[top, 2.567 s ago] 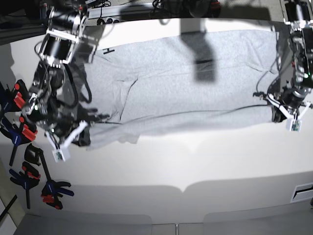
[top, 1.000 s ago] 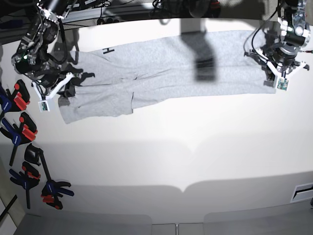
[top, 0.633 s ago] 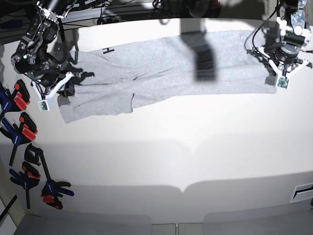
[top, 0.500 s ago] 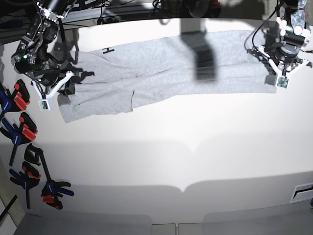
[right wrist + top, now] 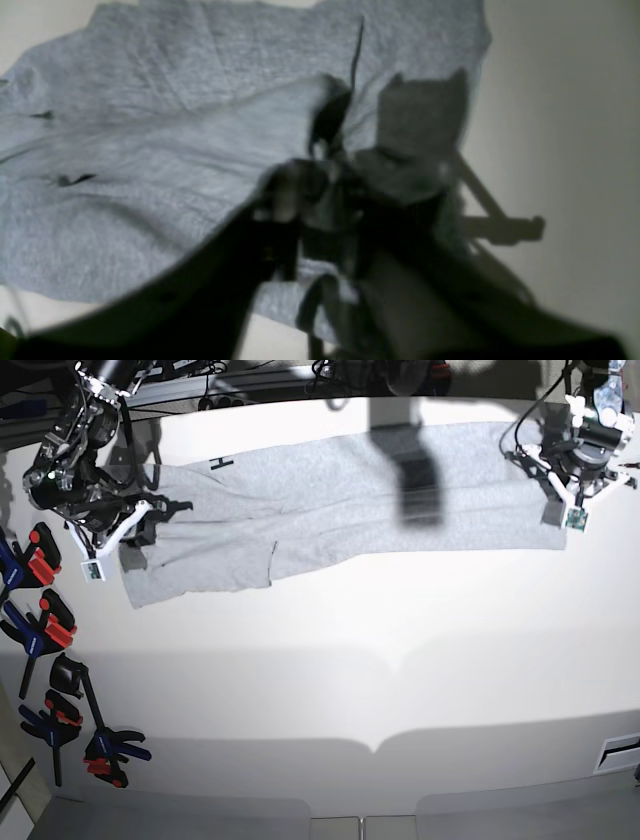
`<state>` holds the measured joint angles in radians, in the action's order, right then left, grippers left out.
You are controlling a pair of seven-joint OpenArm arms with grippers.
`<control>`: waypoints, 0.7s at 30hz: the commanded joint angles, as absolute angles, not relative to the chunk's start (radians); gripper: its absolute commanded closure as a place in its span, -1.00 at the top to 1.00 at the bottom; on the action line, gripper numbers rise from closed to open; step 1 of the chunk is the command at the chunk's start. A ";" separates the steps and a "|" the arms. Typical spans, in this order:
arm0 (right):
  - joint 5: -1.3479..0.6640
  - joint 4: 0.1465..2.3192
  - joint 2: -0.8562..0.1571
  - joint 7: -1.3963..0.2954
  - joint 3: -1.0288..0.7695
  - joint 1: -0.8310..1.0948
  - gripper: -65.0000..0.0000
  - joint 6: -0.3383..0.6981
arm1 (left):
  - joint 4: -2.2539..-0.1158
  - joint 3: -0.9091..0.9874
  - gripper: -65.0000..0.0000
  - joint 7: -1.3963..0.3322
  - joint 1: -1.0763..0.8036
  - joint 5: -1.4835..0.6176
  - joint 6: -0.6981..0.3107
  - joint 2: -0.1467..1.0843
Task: Fold the T-shirt properly
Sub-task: 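Lower the hem onto the folded shirt and open both grippers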
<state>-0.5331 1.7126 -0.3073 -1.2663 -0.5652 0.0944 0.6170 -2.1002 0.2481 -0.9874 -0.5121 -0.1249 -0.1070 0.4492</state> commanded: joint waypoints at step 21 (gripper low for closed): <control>-0.939 1.810 -0.326 -1.261 -0.571 0.075 -0.18 0.686 | -2.026 0.271 -0.09 -1.023 -0.407 -0.245 -0.107 0.576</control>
<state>-0.9180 1.7897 -0.3111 -1.2808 -0.5659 0.0856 0.6739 -2.0121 0.2577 -1.0340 -0.4133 -0.2588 -0.1120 0.5591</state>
